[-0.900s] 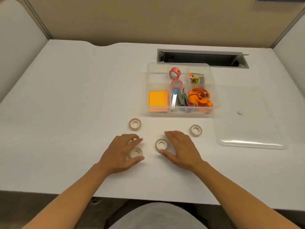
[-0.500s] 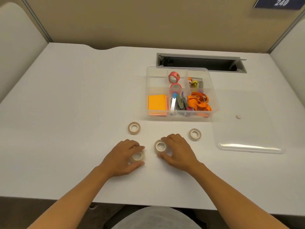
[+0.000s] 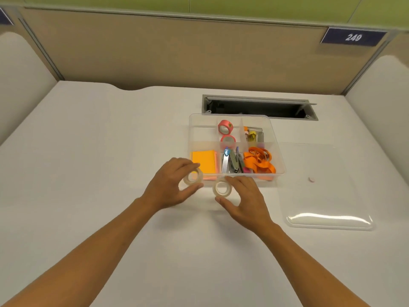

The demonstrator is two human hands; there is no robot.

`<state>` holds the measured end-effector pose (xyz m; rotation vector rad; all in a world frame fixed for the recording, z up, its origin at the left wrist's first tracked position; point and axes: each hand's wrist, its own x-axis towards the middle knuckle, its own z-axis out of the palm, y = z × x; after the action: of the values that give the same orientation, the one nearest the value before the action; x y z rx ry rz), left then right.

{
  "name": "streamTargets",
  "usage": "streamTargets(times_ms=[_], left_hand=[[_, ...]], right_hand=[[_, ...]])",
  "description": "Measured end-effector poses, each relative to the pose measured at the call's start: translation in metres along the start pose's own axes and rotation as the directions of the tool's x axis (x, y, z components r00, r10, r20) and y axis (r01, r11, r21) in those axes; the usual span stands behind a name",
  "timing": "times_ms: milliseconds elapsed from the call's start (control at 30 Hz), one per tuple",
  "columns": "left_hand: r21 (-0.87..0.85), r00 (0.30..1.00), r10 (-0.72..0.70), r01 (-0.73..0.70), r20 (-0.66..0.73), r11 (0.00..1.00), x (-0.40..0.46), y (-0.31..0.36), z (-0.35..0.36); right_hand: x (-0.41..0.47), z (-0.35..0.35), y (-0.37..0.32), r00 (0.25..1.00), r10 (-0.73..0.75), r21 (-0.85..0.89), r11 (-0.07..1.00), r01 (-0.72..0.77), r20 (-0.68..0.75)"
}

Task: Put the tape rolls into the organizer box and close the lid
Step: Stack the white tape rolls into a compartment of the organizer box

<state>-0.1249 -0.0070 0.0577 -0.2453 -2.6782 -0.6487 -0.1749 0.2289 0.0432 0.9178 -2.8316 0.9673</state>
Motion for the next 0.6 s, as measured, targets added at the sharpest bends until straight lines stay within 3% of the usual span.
streamTargets(times_ms=[133,333,600], left_hand=[[0.062,0.999,-0.048,0.047,0.018,0.997,0.056,-0.017,-0.002],[0.174,0.947,-0.254,0.221,0.198,0.96,0.132,-0.033,0.009],[0.3,0.827,-0.304,0.173,0.474,0.938,0.196,-0.058,0.036]], right_hand=[[0.011,-0.002,0.006,0.999,0.033,0.034,0.999,-0.031,-0.033],[0.032,0.002,0.013,0.993,0.119,0.054,0.992,-0.117,-0.018],[0.044,0.011,0.022,0.991,0.113,0.065,0.992,-0.108,-0.078]])
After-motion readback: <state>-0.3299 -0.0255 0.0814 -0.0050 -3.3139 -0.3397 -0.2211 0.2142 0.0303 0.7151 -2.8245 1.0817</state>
